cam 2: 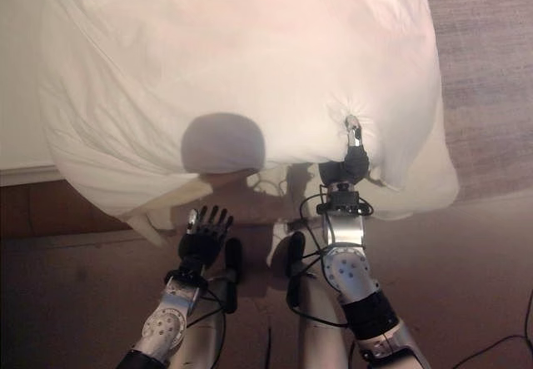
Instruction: Make the bed
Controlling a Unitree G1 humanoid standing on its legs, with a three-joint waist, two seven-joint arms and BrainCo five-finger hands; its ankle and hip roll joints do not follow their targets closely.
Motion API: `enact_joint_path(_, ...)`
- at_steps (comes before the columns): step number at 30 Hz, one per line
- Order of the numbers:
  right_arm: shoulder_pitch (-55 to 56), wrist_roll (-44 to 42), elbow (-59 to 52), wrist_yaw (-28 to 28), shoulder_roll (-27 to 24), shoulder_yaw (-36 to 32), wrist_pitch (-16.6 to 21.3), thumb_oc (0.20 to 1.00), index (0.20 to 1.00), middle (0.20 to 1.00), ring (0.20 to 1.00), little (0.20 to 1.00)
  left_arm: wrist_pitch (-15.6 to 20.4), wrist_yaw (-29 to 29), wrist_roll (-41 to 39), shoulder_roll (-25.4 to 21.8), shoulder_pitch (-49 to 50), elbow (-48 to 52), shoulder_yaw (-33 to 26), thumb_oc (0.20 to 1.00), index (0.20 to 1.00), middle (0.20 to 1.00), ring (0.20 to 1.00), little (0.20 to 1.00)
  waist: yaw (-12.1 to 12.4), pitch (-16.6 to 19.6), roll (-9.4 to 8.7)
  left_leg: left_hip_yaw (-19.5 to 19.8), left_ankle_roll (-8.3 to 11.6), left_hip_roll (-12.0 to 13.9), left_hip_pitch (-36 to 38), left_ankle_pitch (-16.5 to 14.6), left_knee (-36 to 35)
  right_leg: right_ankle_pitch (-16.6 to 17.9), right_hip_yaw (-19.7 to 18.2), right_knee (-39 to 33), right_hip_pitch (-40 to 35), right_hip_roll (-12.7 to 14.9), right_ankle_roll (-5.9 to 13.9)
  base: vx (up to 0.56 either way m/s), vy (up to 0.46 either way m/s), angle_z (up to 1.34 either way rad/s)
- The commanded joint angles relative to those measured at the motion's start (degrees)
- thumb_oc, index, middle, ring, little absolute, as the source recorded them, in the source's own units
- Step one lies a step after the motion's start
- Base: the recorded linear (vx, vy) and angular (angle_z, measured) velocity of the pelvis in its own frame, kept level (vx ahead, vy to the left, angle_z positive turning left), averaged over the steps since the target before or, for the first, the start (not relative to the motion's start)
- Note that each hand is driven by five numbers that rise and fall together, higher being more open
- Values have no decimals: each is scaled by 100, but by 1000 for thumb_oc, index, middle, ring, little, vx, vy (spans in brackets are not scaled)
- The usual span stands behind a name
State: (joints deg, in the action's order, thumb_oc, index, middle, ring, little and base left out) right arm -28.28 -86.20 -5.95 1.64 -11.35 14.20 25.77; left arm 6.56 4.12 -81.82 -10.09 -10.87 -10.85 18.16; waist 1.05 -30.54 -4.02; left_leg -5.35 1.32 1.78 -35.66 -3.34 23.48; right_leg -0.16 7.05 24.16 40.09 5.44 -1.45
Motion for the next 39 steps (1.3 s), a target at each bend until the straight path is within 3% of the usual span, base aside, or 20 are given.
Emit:
enact_joint_path(1, 42, 176, -1378, 880, -12, -342, 297, 200, 200, 200, 200, 200, -87, 417, 161, 112, -65, 263, 125, 1000, 1000, 1000, 1000, 1000, -151, 441, 99, 15, -109, -166, -330, 273, -283, -38, 147, -100, 1, 141, 693, 0, 0, 0)
enact_joint_path(10, 1, 14, -1166, 829, 261, 8, 341, 200, 200, 200, 200, 200, -413, 657, 215, -6, -953, 299, 707, 1000, 1000, 1000, 1000, 1000, -296, 567, 60, -43, -114, -149, -341, 264, -247, -6, 96, -91, 33, 114, 685, 0, 0, -1)
enact_joint_path(18, 46, -59, -1117, 824, 344, 102, 361, 200, 200, 200, 200, 200, -353, 714, 203, 75, -1269, 300, 696, 1000, 1000, 1000, 1000, 1000, -342, 642, 30, -69, -110, -138, -348, 261, -243, 2, 62, -104, 46, 99, 682, 0, 0, 0)
enact_joint_path(34, 228, 7, -1120, 998, 599, -186, 459, 200, 200, 200, 200, 200, -222, 1931, -413, 540, -1557, 714, -381, 1000, 1000, 1000, 1000, 1000, -314, 771, -56, -49, -87, -124, -374, 230, -227, -23, 22, -80, 79, 33, 673, 2, -2, 0)
enact_joint_path(39, 293, 68, -1164, 1078, 629, -292, 447, 200, 200, 200, 200, 200, -367, 2323, -305, 480, -1411, 707, -649, 1000, 1000, 1000, 1000, 1000, -267, 784, -64, -38, -98, -126, -364, 213, -221, -35, 27, -75, 73, 24, 667, 0, 0, 0)
